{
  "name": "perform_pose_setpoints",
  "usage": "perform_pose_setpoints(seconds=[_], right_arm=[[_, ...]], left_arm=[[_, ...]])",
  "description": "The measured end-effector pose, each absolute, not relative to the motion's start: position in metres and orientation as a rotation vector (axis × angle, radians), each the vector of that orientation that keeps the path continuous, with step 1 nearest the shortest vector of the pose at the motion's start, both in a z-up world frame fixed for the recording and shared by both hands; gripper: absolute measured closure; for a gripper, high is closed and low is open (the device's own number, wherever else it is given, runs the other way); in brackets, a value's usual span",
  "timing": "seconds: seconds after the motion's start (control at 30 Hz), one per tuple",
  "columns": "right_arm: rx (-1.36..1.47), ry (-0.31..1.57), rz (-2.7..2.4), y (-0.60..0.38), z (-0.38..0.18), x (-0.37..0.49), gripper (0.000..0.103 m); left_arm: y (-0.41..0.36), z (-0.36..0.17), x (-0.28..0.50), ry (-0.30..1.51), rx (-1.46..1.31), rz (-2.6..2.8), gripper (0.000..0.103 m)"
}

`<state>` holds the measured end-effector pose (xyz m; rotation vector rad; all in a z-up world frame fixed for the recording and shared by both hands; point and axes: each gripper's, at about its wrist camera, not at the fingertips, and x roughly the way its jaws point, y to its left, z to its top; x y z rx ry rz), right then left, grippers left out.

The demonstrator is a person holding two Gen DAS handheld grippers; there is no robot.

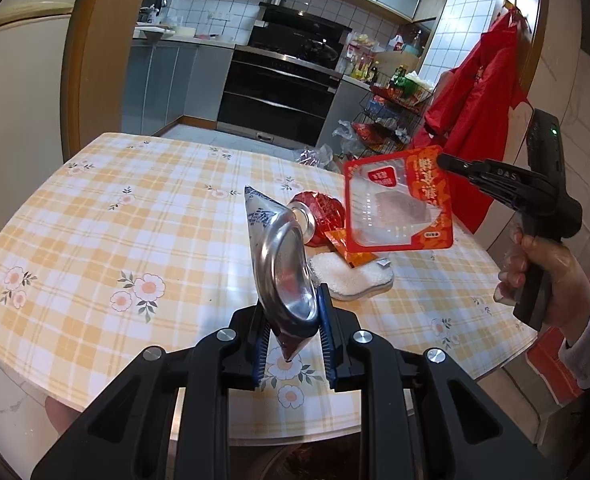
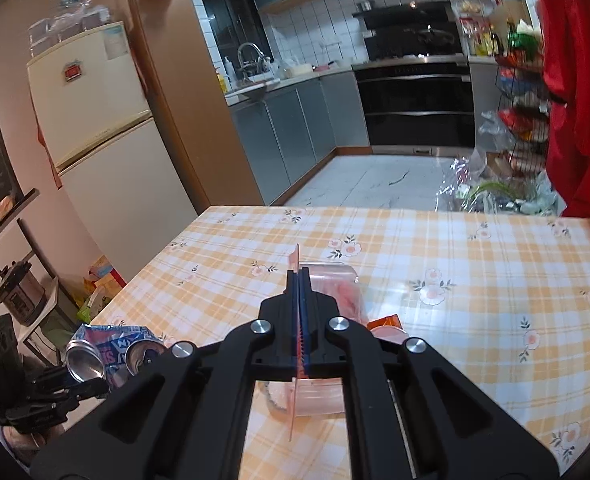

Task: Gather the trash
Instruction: 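Carry the blue can and plastic tray over the bin and open both grippers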

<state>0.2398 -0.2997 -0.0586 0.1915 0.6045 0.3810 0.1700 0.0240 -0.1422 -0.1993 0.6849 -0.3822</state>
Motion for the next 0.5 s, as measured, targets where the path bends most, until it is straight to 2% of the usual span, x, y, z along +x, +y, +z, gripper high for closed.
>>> perform_pose_setpoints(seconds=[0.5], right_arm=[[0.172, 0.513, 0.395, -0.301, -0.006, 0.133, 0.098]], left_arm=[[0.02, -0.116, 0.115, 0.704, -0.128, -0.53, 0.081]])
